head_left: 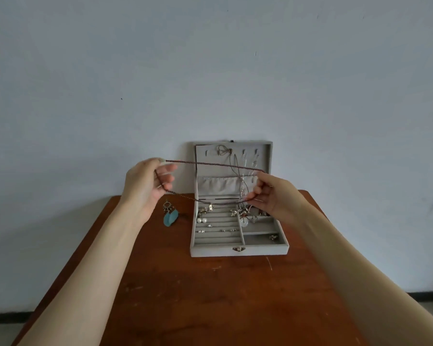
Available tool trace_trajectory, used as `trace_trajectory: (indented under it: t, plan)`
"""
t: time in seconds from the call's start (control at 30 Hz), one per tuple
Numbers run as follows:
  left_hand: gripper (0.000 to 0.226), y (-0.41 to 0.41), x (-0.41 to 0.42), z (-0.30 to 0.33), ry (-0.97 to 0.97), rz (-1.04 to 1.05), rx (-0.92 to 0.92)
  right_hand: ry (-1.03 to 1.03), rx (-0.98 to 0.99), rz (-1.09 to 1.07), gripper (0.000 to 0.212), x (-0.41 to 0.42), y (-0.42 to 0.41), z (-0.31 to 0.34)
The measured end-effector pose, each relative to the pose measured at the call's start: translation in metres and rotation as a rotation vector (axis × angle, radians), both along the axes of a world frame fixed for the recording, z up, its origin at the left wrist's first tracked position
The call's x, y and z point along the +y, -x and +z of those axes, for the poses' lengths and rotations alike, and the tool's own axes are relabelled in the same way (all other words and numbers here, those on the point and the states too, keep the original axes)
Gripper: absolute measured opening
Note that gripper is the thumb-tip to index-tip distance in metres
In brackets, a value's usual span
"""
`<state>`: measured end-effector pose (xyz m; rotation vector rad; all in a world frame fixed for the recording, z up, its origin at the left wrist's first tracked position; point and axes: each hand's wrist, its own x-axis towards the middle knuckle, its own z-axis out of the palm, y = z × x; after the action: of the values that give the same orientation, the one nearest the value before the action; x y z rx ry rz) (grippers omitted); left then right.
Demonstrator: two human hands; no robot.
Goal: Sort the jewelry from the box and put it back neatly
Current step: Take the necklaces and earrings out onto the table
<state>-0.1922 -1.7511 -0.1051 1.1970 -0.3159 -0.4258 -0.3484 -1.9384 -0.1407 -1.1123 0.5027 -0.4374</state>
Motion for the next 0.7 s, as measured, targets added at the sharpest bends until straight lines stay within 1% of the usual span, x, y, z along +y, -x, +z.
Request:
trace_trajectory:
  t: [0.03, 0.07, 0.17, 0.23, 0.27, 0.3, 0.37, 0.47, 0.6, 0.7]
  plan:
    - [0.012, -0.002, 0.006, -0.007, -0.049, 0.000, 0.002, -0.031, 0.009, 0.040, 0.031, 0.001, 0.004, -0.001]
    - [0.012, -0.004, 0.012, -0.013, -0.140, -0.015, -0.039, -0.022, 0.033, 0.072, 0.030, 0.001, 0.007, -0.003]
    - [0.015, -0.006, 0.030, -0.032, -0.506, -0.166, -0.301, 0.052, 0.091, 0.108, 0.027, 0.006, 0.013, -0.006]
    - [0.018, -0.007, 0.042, -0.040, -0.711, -0.255, -0.464, 0.048, 0.065, 0.101, 0.025, 0.009, 0.012, -0.007]
    - [0.017, -0.009, 0.047, -0.042, -0.766, -0.267, -0.497, 0.044, 0.051, 0.096, 0.025, 0.011, 0.011, -0.007]
    - [0.014, -0.011, 0.054, -0.044, -0.787, -0.267, -0.485, 0.045, 0.048, 0.096, 0.024, 0.013, 0.010, -0.007]
    - [0.012, -0.019, 0.067, -0.048, -0.755, -0.275, -0.386, 0.054, 0.078, 0.107, 0.023, 0.018, 0.007, -0.008]
    - [0.014, -0.030, 0.086, -0.052, -0.635, -0.287, -0.198, 0.069, 0.134, 0.142, 0.020, 0.024, 0.004, -0.013]
    - [0.012, -0.043, 0.104, -0.057, -0.425, -0.194, 0.006, 0.044, 0.160, 0.182, 0.012, 0.036, -0.004, -0.018]
    - [0.011, -0.052, 0.113, -0.064, -0.346, -0.110, 0.084, 0.143, 0.233, 0.189, 0.008, 0.049, -0.016, -0.024]
